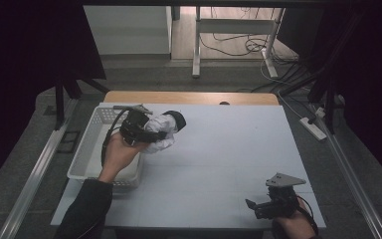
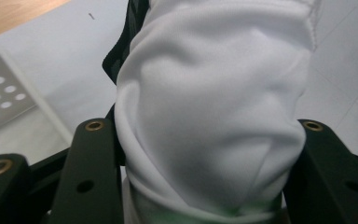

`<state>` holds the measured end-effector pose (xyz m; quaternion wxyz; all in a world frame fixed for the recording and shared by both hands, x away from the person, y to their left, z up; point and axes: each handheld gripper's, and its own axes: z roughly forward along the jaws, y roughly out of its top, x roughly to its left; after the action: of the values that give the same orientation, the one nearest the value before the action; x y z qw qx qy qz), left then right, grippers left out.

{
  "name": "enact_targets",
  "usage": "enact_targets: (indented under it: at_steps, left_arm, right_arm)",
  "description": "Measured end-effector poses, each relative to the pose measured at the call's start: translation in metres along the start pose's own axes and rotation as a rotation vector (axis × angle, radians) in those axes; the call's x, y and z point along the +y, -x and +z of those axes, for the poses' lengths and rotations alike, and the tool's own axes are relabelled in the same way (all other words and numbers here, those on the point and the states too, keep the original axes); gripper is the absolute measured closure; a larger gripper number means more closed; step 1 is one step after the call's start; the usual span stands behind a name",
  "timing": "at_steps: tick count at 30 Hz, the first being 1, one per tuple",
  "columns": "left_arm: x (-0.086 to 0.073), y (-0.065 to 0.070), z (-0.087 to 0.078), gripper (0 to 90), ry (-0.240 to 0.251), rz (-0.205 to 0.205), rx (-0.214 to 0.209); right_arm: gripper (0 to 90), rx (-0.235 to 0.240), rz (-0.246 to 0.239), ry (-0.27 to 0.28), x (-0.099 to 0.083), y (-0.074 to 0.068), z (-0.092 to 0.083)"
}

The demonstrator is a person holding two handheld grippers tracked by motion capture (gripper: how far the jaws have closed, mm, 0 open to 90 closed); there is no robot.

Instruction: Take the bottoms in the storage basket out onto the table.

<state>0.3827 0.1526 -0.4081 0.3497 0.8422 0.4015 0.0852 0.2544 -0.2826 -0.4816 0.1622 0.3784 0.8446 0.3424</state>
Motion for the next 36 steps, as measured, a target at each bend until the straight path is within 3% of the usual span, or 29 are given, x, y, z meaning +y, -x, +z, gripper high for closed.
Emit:
enact_targets:
  at_steps: [12, 30, 36]
  left_arm:
    - [0.007, 0.014, 0.026, 48.3, -0.024, 0.021, -0.053]
    - [0.013, 0.039, 0.068, 48.0, -0.056, 0.080, -0.090]
    - [0.010, 0.045, 0.082, 47.8, -0.065, 0.078, -0.103]
  right_arm:
    - [0.0, 0.002, -0.001, -0.002, 0.000, 0.000, 0.000]
    - [0.0, 0.006, 0.000, -0.001, 0.000, 0.000, 0.000]
    - [0.0, 0.005, 0.000, -0.001, 0.000, 0.000, 0.000]
